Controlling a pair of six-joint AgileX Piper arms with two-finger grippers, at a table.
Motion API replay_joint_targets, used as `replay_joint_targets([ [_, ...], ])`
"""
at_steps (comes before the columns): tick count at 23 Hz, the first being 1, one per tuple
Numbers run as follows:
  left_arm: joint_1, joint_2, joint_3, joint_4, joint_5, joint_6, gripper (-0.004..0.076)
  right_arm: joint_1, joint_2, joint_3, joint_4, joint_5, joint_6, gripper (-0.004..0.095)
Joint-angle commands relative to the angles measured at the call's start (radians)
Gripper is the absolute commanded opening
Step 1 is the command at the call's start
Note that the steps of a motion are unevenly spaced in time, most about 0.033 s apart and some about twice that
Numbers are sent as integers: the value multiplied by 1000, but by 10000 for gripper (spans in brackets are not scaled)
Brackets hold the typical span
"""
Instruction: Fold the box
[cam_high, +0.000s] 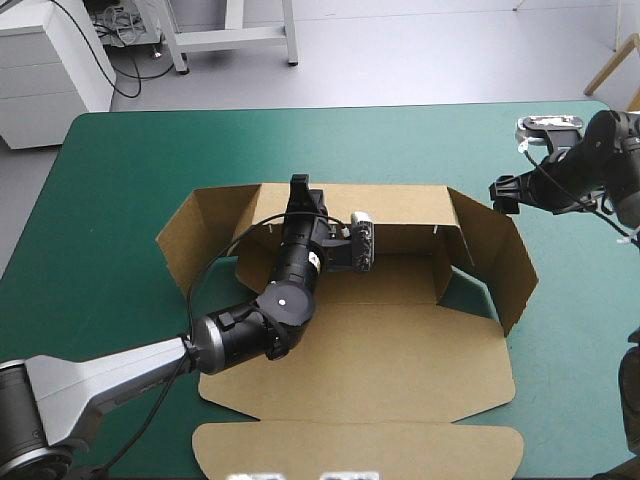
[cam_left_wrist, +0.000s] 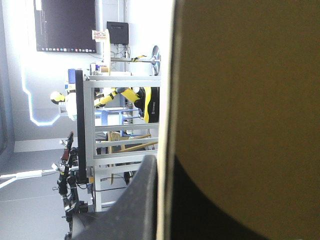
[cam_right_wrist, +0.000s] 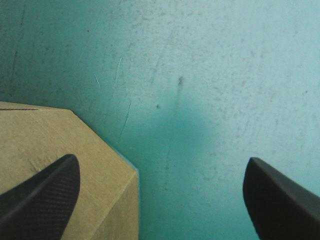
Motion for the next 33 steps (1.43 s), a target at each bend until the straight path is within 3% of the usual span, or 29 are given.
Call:
replay_joint_targets([
  [1, -5, -41, -25, 67, 54, -25, -10, -9, -48, -21, 8, -16, -11, 806],
  [19, -5, -41, -25, 86, 102, -121, -10, -9, -42, -70, 78, -16, -5, 806],
  [25, -5, -41, -25, 108, 102, -121, -10, -7, -73, -1, 117, -18, -16, 806],
  [33, -5, -41, -25, 108, 102, -121, -10, -7, -260, 209, 174, -130, -78, 806],
])
